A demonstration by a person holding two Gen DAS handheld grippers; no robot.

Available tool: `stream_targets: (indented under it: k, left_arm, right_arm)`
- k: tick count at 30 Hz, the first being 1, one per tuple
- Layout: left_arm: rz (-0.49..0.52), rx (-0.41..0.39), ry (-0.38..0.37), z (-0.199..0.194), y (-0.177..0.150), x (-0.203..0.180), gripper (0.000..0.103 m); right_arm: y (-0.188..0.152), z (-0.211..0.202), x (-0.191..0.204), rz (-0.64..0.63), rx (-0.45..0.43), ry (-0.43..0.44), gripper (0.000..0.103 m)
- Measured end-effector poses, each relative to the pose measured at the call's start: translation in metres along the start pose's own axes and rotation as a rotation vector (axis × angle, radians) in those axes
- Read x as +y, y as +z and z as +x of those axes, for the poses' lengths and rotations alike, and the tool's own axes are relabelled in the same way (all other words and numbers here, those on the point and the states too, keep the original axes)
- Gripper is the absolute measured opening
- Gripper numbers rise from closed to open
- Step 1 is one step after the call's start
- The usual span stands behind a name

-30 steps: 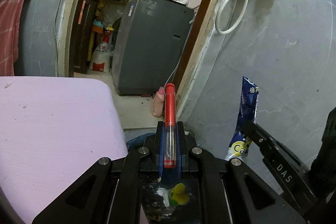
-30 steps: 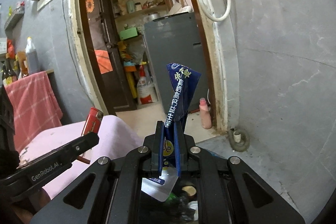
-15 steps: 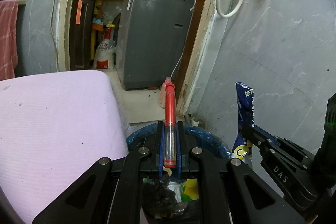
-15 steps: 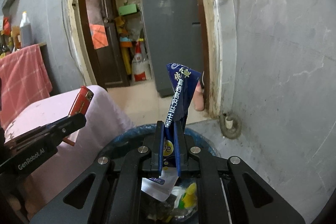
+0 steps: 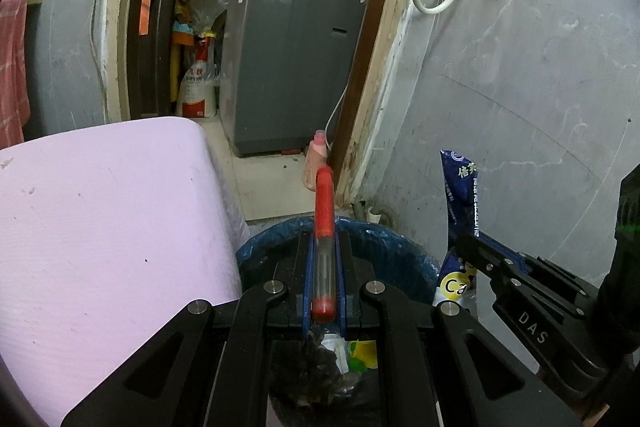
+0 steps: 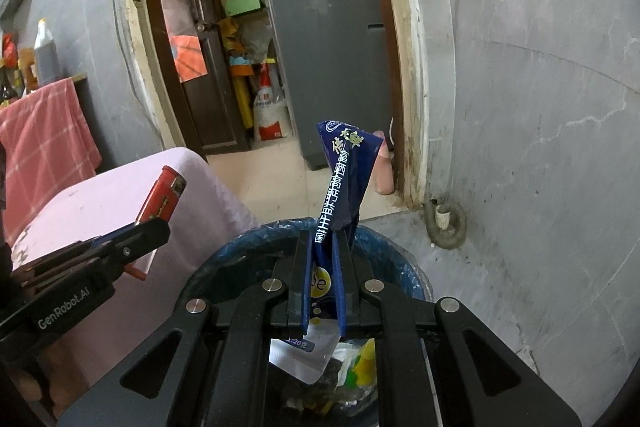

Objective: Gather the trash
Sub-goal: 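Carry the lighter and blue packet over the blue bin and open both tools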

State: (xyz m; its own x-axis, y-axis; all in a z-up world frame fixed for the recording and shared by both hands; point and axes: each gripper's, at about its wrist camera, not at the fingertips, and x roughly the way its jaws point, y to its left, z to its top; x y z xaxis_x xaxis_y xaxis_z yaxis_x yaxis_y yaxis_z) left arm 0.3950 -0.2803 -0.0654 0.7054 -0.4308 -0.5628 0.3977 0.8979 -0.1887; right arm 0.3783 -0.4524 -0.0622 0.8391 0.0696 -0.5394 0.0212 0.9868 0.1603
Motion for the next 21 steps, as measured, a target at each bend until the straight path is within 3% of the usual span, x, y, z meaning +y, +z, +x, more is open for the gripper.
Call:
stream_targets:
  k: [8, 10, 12, 17, 21]
  left_arm:
    - [-0.030, 0.010, -0.007, 0.001, 0.002, 0.006, 0.012]
    - [-0.043, 0.002, -0.013, -0.001, 0.002, 0.008, 0.016]
    - [-0.061, -0.011, -0.019, -0.004, 0.004, 0.012, 0.018]
    - [-0.084, -0.052, -0.011, -0.016, 0.009, 0.017, 0.031]
    - [-0.079, -0.069, 0.007, -0.027, 0.017, 0.018, 0.036]
  right_arm:
    - [0.000, 0.002, 0.000, 0.007, 0.017, 0.013, 0.010]
    - [0.000, 0.001, 0.000, 0.008, 0.019, 0.011, 0.013]
    - [0.000, 0.000, -0.001, 0.016, 0.012, 0.011, 0.023]
    - [0.003, -0.009, 0.001, 0.031, -0.022, -0.008, 0.026]
    - [0.006, -0.019, 0.002, 0.043, -0.059, -0.024, 0.037]
